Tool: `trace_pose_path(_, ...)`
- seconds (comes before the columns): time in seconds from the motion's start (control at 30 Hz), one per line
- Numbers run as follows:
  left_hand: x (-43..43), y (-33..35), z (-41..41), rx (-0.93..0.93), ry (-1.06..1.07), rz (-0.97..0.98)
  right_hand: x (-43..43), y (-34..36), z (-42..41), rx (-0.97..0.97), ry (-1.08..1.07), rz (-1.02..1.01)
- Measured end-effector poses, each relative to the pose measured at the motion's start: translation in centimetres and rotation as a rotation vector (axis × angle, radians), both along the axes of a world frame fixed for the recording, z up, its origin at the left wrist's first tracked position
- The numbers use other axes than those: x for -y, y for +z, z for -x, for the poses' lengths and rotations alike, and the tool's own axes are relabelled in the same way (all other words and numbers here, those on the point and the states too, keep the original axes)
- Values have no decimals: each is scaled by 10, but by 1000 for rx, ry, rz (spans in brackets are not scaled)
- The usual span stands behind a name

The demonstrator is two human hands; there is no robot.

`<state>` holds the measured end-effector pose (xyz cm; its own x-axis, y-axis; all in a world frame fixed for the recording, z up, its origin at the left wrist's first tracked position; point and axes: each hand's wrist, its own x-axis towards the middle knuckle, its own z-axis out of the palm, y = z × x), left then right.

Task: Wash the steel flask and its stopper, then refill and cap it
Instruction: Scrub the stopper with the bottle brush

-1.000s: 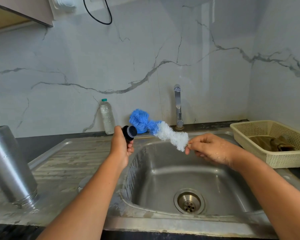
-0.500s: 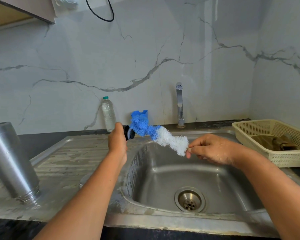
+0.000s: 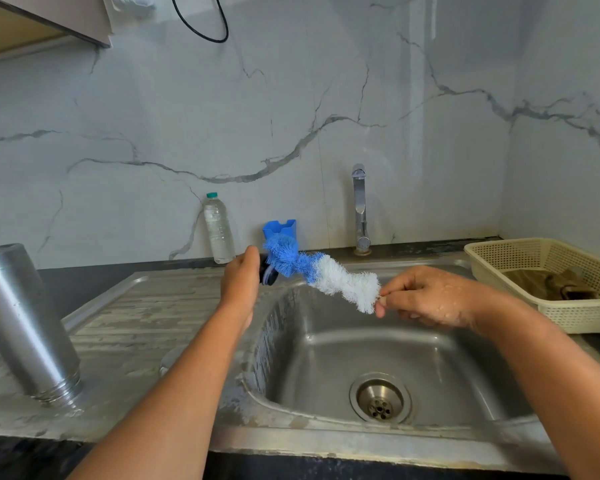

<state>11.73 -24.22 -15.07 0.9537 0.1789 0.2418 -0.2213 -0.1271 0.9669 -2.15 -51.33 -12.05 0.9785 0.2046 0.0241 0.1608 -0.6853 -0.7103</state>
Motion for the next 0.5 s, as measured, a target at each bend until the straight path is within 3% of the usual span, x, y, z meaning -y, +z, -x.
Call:
trace_pose_path(0.1,-4,1,-4,15,73,23,3,2,1,-23,15,-40)
trace_pose_path(0.33,1,4,2,-113,-32,115,1,-3,-3,55,-46,-11)
trace_pose_path(0.5,4,7,2,-293,-105,453,4,-6,-8,112,-71,-16)
